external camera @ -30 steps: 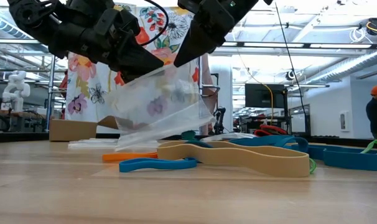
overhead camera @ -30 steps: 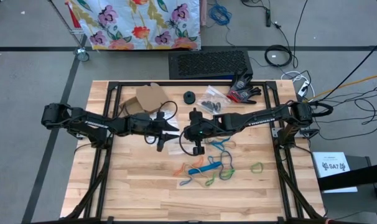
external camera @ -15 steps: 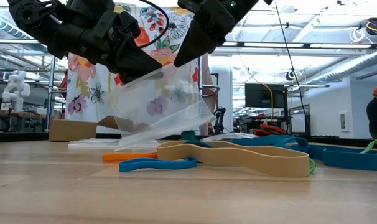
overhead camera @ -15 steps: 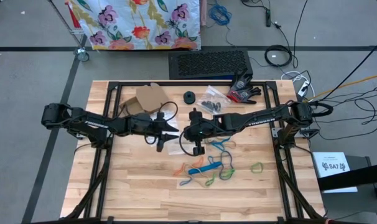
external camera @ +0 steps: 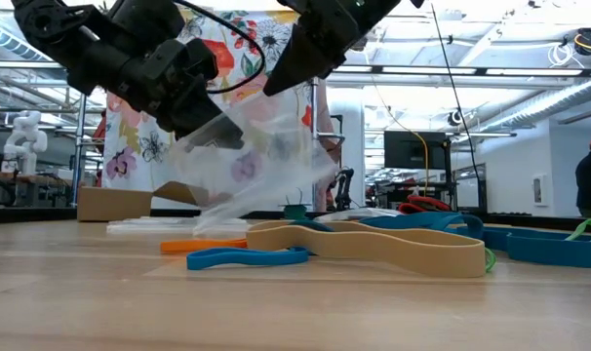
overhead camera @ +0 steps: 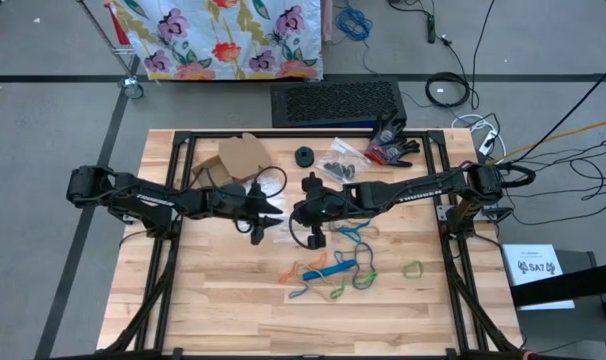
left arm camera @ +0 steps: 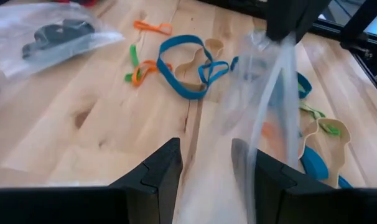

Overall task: Sort rubber bands
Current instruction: Open the transparent zip bag, then put the blue rubber band into the transparent zip bag

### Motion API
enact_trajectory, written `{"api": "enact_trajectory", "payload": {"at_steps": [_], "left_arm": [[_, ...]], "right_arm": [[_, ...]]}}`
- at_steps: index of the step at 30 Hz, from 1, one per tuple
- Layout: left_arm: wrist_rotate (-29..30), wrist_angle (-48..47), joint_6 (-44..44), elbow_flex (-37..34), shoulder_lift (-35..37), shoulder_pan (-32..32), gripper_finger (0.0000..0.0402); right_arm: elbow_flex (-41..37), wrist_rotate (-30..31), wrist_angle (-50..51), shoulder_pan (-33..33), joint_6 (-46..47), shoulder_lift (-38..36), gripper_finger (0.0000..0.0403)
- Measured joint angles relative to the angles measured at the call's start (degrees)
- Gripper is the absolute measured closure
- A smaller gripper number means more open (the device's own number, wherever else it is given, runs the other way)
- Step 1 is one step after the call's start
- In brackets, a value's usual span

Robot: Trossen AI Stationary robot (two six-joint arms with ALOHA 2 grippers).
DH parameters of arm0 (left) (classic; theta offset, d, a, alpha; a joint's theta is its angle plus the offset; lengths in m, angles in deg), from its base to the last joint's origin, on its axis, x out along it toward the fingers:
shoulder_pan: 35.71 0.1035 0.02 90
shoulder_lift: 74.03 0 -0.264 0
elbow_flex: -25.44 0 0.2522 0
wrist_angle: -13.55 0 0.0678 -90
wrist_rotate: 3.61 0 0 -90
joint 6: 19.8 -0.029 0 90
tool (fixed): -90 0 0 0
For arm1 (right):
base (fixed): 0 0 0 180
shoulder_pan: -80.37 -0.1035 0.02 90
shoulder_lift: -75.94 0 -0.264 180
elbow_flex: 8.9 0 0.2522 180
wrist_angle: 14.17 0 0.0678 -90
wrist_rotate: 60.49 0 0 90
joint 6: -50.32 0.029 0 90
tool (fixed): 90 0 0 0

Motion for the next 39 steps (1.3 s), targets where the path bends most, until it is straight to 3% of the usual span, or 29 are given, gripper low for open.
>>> {"api": "enact_trajectory", "payload": {"at_steps": [7, 15, 24, 33, 39], "left_arm": [[0.1, -3.2, 3.0, 0.0, 0.0, 0.0, 0.0278], [0.1, -3.1, 3.0, 0.0, 0.0, 0.0, 0.0392], [0.3, -7.0, 13.0, 0.0, 0.0, 0.0, 0.0399], [0.5, -10.4, 23.2, 0.0, 0.0, 0.0, 0.04], [0.5, -10.8, 25.5, 0.0, 0.0, -0.2, 0.0401]], "right_arm": [[-0.1, 0.0, -2.5, 0.0, -0.4, 0.0, 0.0403], [-0.1, -0.3, -3.3, 0.0, 0.7, 0.0, 0.0403], [-0.1, 0.2, 8.8, 2.2, 6.8, 0.0, 0.0375], [-0.2, 0.4, 27.3, 4.6, 11.8, 0.0, 0.0336], [-9.5, 1.8, 23.5, 4.6, 13.1, -2.9, 0.0347]]}}
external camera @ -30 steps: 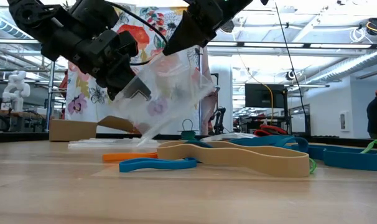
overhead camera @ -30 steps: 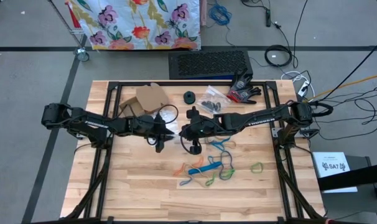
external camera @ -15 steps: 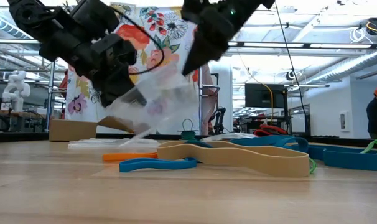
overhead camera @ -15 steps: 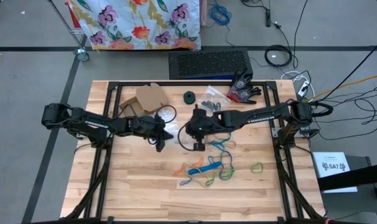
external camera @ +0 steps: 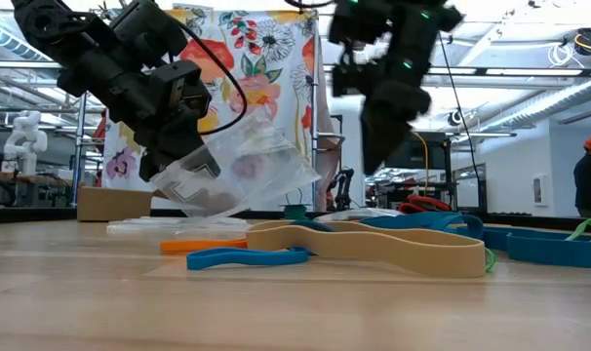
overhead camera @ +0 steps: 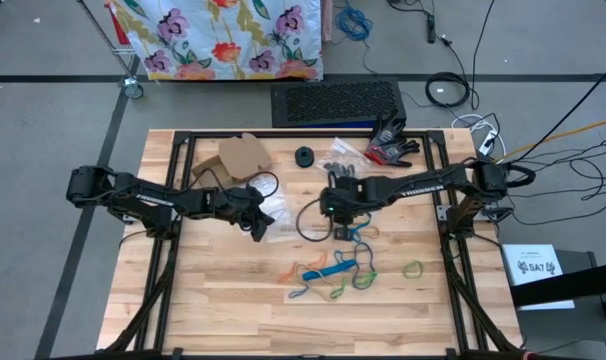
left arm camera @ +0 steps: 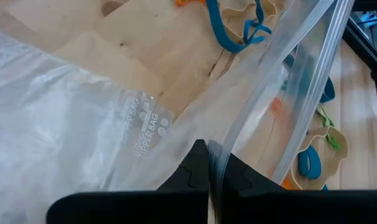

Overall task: Sort rubber bands
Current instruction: Put the blue rubber band into the transparent zip bag

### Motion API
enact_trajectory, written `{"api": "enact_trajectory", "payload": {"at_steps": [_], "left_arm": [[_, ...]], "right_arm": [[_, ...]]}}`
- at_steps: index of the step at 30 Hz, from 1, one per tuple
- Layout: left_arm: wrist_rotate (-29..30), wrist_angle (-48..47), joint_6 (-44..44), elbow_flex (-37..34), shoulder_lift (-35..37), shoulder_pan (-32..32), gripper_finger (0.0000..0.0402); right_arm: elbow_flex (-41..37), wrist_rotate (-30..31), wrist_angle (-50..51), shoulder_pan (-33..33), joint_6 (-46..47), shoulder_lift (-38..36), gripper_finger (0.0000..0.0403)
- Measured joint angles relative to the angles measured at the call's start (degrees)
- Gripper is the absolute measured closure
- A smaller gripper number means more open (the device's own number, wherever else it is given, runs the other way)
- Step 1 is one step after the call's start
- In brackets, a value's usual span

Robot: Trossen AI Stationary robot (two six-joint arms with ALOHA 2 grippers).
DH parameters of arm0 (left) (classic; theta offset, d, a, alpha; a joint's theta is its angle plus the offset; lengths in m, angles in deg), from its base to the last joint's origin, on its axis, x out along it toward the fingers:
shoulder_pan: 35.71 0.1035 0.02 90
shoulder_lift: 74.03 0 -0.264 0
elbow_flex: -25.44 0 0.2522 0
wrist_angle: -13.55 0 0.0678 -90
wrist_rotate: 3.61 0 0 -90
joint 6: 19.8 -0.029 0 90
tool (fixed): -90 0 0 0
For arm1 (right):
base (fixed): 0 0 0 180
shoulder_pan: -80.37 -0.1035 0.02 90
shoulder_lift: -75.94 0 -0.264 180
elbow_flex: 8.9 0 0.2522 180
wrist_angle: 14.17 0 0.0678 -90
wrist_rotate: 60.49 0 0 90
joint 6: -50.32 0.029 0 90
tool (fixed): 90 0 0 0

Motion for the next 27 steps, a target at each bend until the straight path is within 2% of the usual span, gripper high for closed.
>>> {"api": "enact_trajectory", "payload": {"at_steps": [5, 9, 14, 20, 27], "left_arm": [[0.0, -2.2, 1.5, 0.2, 0.0, 0.0, 0.0401], [1.3, -10.3, 1.5, 3.8, 0.0, 0.0, 0.0401], [6.0, -18.2, -0.3, 9.7, 0.0, 0.0, 0.0401], [10.8, -18.3, -1.6, 11.5, -0.2, 0.0, 0.0401], [11.5, -17.7, -1.6, 11.5, -2.4, 0.0, 0.0401]], "right_arm": [[-15.4, -0.2, -9.9, 0.0, 5.1, -8.7, 0.0355], [-27.0, -0.3, -18.3, 0.0, 9.1, -19.0, 0.0355], [-35.6, -0.6, -26.0, 0.0, 11.1, -28.0, 0.0355], [-36.8, -4.1, -32.5, -1.7, 7.8, -26.6, 0.0338], [-35.3, -5.1, -41.6, -2.1, 2.8, -16.2, 0.0272]]}}
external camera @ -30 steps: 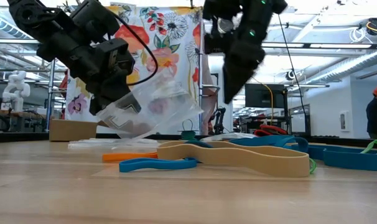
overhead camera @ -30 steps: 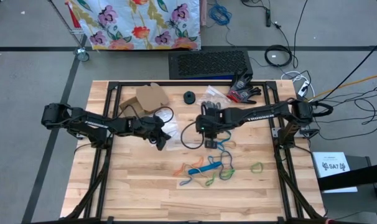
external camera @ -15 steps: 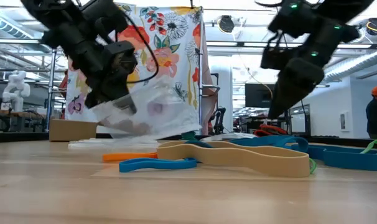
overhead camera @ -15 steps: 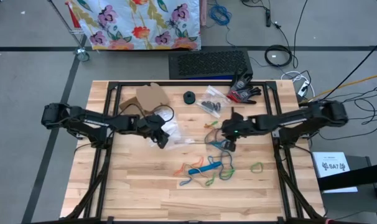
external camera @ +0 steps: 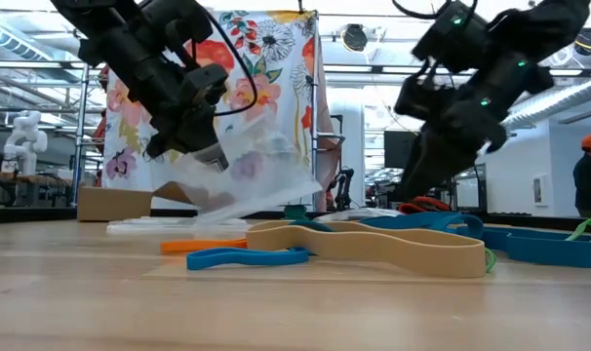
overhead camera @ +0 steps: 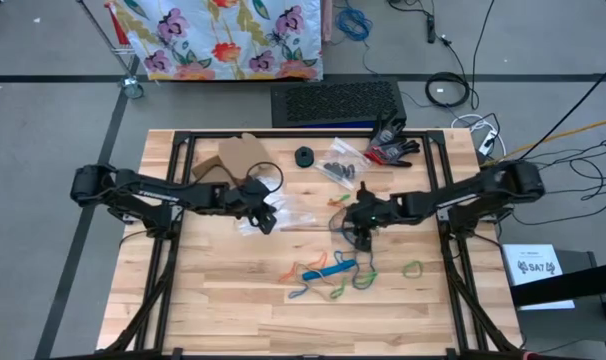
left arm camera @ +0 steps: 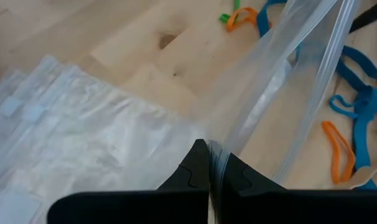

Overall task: Sort rubber bands
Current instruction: Put the blue rubber band into the transparent zip bag

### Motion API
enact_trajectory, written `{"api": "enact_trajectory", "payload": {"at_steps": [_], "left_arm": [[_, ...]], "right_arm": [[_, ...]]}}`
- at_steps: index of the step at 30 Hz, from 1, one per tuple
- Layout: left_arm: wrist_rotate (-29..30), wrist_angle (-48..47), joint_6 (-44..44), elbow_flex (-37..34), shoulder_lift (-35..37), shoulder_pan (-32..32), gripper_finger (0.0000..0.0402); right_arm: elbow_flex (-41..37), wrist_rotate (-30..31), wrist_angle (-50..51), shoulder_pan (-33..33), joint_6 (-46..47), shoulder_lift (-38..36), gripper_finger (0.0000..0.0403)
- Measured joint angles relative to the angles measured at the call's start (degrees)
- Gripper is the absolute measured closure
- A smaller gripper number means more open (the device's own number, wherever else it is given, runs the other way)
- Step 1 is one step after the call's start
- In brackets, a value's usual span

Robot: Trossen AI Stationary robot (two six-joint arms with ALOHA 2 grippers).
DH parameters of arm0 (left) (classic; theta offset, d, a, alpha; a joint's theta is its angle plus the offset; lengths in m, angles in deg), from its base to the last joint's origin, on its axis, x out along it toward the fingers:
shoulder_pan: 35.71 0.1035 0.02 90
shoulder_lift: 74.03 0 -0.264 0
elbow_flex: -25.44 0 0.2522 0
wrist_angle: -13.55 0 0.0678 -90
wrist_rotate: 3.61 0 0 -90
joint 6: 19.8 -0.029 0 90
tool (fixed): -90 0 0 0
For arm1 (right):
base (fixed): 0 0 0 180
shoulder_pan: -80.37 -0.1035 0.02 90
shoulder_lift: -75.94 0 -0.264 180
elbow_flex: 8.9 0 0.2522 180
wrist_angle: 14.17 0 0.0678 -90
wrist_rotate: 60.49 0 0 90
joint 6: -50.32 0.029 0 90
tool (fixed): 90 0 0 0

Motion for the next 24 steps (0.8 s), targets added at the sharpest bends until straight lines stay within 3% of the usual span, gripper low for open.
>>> {"api": "enact_trajectory", "payload": {"at_steps": [5, 10, 15, 19, 24], "left_arm": [[0.0, 0.1, 0.0, 0.0, -1.3, 0.0, 0.0401], [0.0, 0.3, -0.5, 0.0, -1.5, 0.0, 0.0401], [0.0, 0.3, -0.5, 0.0, -1.5, 0.0, 0.0401], [0.0, 0.4, -0.5, 0.0, -1.5, 0.0, 0.0401], [0.0, 0.4, -0.4, 0.0, -1.5, 0.0, 0.0401]], "right_arm": [[5.3, -1.4, -1.1, 0.0, -3.1, 7.3, 0.0243], [8.7, -2.5, 0.3, 0.0, -5.4, 14.0, 0.0251], [11.4, -2.7, 2.0, -0.1, -5.0, 17.9, 0.0297], [13.2, -2.5, 2.8, -0.7, -7.6, 18.0, 0.0382], [18.4, 3.5, 2.8, -0.6, -9.8, 14.3, 0.0399]]}}
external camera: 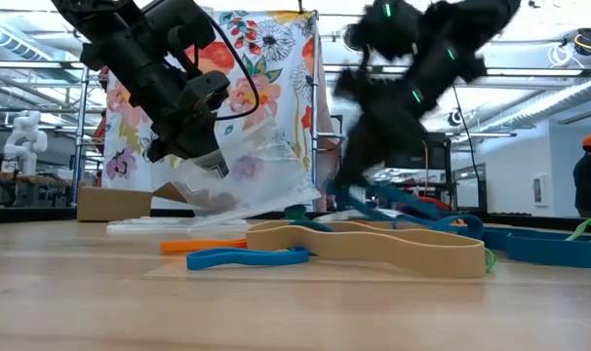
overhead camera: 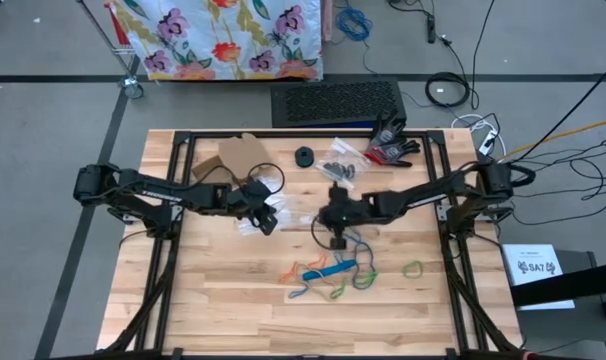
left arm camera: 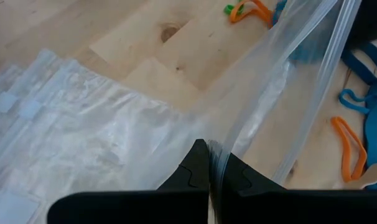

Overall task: Sort rubber bands
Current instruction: Put the blue rubber band into the transparent zip bag

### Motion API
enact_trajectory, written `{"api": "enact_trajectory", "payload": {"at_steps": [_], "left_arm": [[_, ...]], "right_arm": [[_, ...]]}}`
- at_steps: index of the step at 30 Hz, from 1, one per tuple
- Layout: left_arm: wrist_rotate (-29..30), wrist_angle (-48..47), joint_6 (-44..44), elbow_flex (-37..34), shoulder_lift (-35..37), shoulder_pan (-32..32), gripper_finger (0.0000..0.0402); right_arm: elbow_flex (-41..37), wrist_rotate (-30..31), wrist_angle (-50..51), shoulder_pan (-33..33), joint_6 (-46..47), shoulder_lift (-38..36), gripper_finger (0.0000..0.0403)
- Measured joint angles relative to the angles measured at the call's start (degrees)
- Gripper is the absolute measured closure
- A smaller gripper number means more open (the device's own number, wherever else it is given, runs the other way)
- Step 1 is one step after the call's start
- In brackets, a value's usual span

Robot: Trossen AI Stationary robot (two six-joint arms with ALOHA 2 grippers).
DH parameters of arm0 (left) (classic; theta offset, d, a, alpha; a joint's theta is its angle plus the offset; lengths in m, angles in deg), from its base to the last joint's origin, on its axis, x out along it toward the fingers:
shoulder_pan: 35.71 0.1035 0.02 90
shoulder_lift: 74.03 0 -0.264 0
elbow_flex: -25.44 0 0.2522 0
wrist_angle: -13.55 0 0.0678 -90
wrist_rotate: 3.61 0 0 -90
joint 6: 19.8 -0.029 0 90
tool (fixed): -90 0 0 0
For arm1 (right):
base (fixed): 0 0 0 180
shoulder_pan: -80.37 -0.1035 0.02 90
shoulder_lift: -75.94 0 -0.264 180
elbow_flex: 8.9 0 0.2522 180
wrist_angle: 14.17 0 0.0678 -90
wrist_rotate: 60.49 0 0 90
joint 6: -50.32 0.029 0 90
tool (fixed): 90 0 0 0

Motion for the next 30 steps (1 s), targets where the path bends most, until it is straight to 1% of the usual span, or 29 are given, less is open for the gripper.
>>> {"api": "enact_trajectory", "payload": {"at_steps": [3, 8, 12, 14, 16, 18, 21, 25, 28, 30], "left_arm": [[0.0, 0.0, 0.0, 0.0, -0.2, 0.0, 0.0402], [0.0, 0.0, 0.0, 0.0, -0.6, 0.0, 0.0402], [0.0, 0.2, 0.0, 0.0, -0.6, 0.0, 0.0402], [-0.6, 1.2, 0.0, 0.0, -0.6, 0.0, 0.0402], [-2.0, 3.2, 0.0, 0.0, -0.6, 0.0, 0.0402], [-3.0, 4.6, -1.0, 0.0, -0.6, 0.0, 0.0401], [-3.1, 5.3, -1.2, 0.0, -0.6, 0.0, 0.0402], [-4.2, 6.4, -1.2, 0.0, -0.6, 0.1, 0.0402], [-5.3, 8.4, -1.2, 0.0, -0.6, 0.1, 0.0402], [-6.5, 9.8, -1.4, 0.0, -0.6, 0.1, 0.0402]], "right_arm": [[5.0, 0.2, -0.4, 0.3, -4.4, -0.8, 0.04], [15.5, -0.1, -2.9, 0.8, -13.2, -0.4, 0.0401], [21.1, -0.6, -4.7, 0.9, -17.5, 0.3, 0.0402], [23.0, -2.6, -5.1, 1.1, -19.2, 0.4, 0.0402], [23.4, -4.8, -7.1, 1.5, -19.3, 0.8, 0.0402], [23.2, -5.8, -8.3, 2.2, -19.3, 0.9, 0.0402], [23.3, -7.1, -11.2, 2.8, -19.5, 0.9, 0.0402], [23.3, -12.4, -14.3, 3.0, -20.4, 0.9, 0.0403], [23.3, -12.6, -16.5, 3.1, -21.3, 0.9, 0.0403], [23.3, -12.6, -16.2, 3.0, -19.2, 0.9, 0.0403]]}}
